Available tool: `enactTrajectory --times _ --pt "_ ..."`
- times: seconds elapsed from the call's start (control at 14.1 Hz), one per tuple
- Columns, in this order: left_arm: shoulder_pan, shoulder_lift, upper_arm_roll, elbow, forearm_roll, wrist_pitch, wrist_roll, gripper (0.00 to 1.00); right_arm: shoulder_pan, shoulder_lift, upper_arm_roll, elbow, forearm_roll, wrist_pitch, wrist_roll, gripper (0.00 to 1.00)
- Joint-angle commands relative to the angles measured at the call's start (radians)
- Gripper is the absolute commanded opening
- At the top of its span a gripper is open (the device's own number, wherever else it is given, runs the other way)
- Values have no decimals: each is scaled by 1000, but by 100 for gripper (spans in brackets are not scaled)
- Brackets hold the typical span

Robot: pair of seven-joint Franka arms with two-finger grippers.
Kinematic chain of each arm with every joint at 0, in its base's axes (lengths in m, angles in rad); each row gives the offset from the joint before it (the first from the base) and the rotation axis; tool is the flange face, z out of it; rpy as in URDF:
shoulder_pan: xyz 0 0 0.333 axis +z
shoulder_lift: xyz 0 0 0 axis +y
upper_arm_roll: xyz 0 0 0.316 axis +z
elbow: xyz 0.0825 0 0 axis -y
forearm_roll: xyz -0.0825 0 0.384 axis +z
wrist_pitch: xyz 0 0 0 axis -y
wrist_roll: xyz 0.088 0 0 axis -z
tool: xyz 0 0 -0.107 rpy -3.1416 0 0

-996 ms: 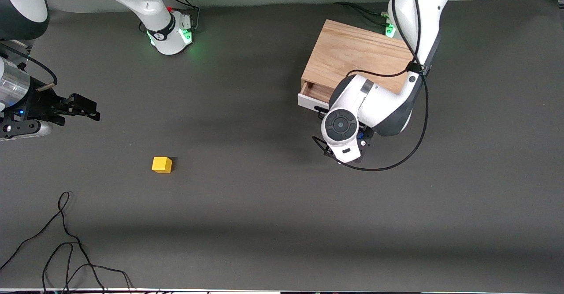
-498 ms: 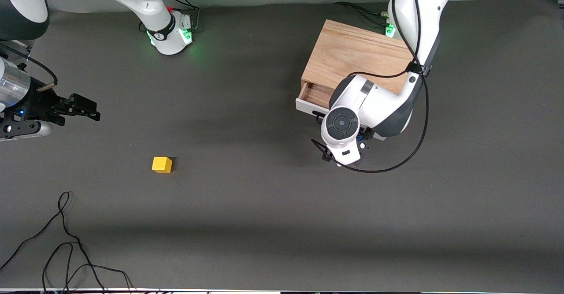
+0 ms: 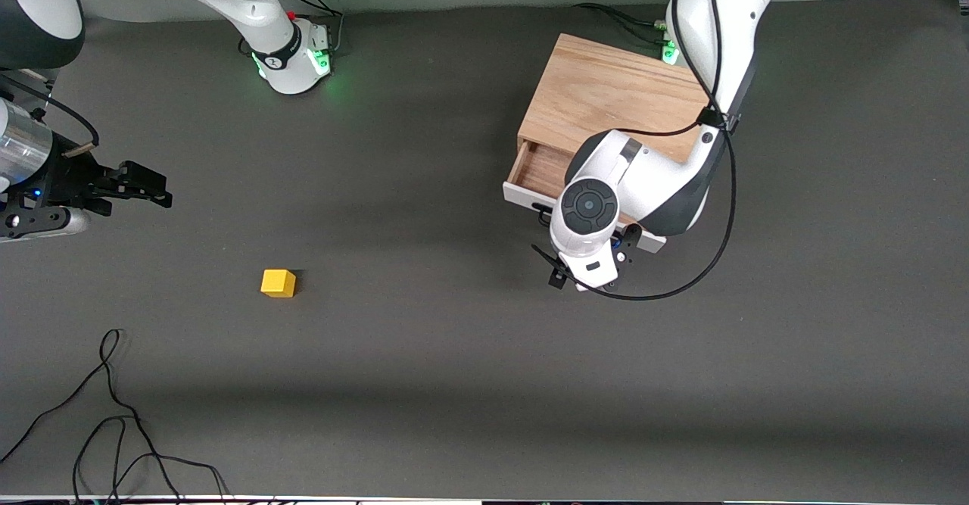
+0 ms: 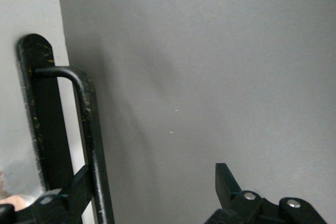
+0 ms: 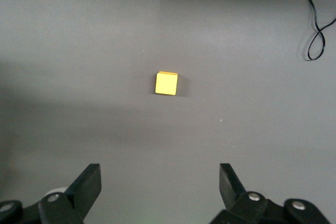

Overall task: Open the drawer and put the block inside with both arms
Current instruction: 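Pull the handle with the left gripper to slide the drawer open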

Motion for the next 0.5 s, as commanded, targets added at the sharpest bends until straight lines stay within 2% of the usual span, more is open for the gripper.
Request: enactTrajectory --times 0.0,0.43 --pt "-5 91 6 114 30 158 -11 100 4 6 -4 14 7 -4 -12 100" --pt "-5 91 6 123 61 200 -11 100 4 6 -4 14 -8 -4 -12 100"
